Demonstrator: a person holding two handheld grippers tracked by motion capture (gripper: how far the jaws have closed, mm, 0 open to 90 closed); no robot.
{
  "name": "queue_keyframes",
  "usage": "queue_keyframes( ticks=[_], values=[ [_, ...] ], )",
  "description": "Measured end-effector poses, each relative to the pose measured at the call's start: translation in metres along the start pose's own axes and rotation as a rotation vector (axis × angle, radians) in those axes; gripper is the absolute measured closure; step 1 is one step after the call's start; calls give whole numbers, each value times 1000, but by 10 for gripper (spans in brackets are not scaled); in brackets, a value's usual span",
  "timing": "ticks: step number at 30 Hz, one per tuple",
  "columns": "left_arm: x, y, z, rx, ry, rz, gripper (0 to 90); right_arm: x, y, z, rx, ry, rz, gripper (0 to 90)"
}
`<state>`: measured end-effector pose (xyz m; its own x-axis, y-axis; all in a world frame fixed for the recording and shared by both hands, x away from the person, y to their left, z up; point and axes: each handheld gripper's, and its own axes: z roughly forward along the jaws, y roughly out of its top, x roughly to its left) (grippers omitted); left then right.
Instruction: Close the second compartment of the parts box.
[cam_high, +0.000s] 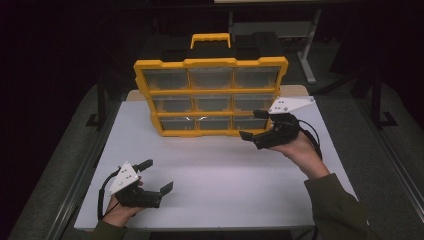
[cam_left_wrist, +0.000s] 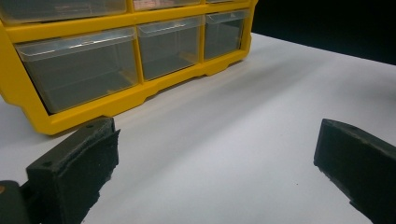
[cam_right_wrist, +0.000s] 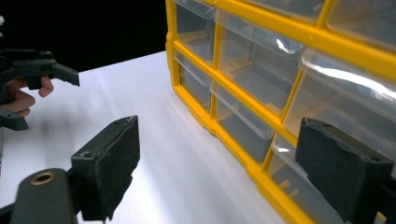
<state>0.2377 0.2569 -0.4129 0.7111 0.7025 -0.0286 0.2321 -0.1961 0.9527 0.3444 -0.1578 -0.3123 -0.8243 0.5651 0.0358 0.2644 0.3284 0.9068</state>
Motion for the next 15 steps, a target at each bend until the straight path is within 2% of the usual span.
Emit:
queue_keyframes(
  ticks=[5,10,13,15],
  values=[
    [-1,0,-1,-2,3,-6,0,3,-20,-4,-12,-19,18,120],
    [0,0,-1,1,0,-3,0,7,-37,-7,-25,-42,6,115],
    [0,1,-1,1,-2,-9,0,7,-50,-9,-38,-34,29,102],
    [0,1,-1,-4,-1,-9,0,8,-59,-10,-29,-33,39,86]
  ],
)
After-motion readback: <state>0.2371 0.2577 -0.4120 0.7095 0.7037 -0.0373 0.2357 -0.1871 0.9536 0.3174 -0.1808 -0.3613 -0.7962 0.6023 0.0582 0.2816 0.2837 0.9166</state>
